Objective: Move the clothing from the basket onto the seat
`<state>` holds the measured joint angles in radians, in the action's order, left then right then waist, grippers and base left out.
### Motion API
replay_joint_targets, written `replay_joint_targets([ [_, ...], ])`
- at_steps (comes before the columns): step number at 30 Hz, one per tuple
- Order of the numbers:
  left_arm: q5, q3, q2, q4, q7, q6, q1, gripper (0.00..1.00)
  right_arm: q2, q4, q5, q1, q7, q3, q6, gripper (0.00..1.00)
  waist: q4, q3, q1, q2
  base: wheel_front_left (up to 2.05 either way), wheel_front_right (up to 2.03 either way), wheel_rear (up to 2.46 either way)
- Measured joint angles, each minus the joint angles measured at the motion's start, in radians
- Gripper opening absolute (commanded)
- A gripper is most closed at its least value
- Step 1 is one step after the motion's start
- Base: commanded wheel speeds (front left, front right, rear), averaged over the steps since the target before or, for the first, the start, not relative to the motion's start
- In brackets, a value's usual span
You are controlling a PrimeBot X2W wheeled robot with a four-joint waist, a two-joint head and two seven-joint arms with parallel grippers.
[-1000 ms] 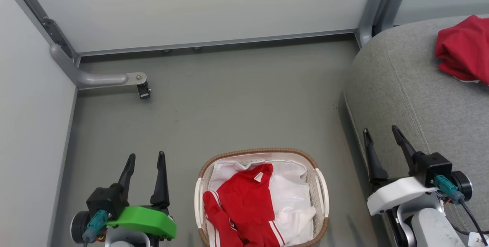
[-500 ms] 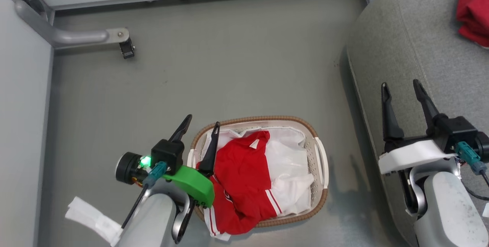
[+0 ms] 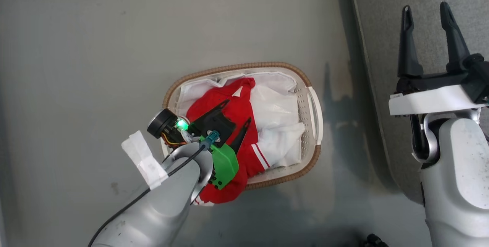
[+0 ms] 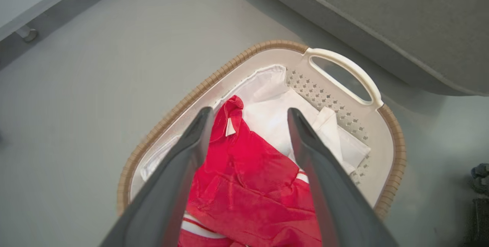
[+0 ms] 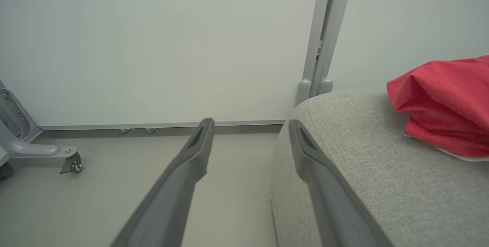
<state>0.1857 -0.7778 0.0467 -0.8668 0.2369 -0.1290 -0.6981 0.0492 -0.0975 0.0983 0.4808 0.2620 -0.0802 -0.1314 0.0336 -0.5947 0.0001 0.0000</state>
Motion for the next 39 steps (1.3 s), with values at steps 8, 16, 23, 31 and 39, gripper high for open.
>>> replay_joint_targets([
  [8, 0.049, -0.099, 0.0, -0.142, -0.011, 0.0, -0.138, 1.0, 0.0, 0.045, 0.036, 0.054, 0.0, 0.01, 0.0, 1.0, 0.056, -0.158, 0.0, 0.0, 0.0, 0.0, 0.0],
  [16, 0.143, -0.27, 0.0, -0.19, -0.071, 0.0, -0.177, 1.0, 0.0, 0.069, 0.065, 0.094, 0.0, 0.019, 0.0, 1.0, 0.115, -0.279, 0.0001, 0.0, 0.0, 0.0, 0.0],
  [23, 0.29, -0.436, 0.044, -0.153, -0.133, -0.002, -0.2, 1.0, 0.0, 0.073, 0.085, 0.105, 0.0, 0.026, 0.0, 1.0, 0.158, -0.346, 0.0, 0.0, 0.0, 0.0, 0.0],
  [31, 0.334, -0.481, 0.072, -0.21, -0.186, -0.003, -0.264, 1.0, 0.0, 0.099, 0.1, 0.121, 0.0, 0.047, 0.0, 1.0, 0.191, -0.398, 0.0, 0.0, 0.0, 0.0, 0.0],
  [39, 0.364, -0.495, 0.073, -0.225, -0.254, -0.002, -0.277, 0.24, 0.0, 0.104, 0.106, 0.124, 0.002, 0.056, 0.0, 1.0, 0.21, -0.412, -0.0001, 0.0, 0.0, 0.0, 0.0],
])
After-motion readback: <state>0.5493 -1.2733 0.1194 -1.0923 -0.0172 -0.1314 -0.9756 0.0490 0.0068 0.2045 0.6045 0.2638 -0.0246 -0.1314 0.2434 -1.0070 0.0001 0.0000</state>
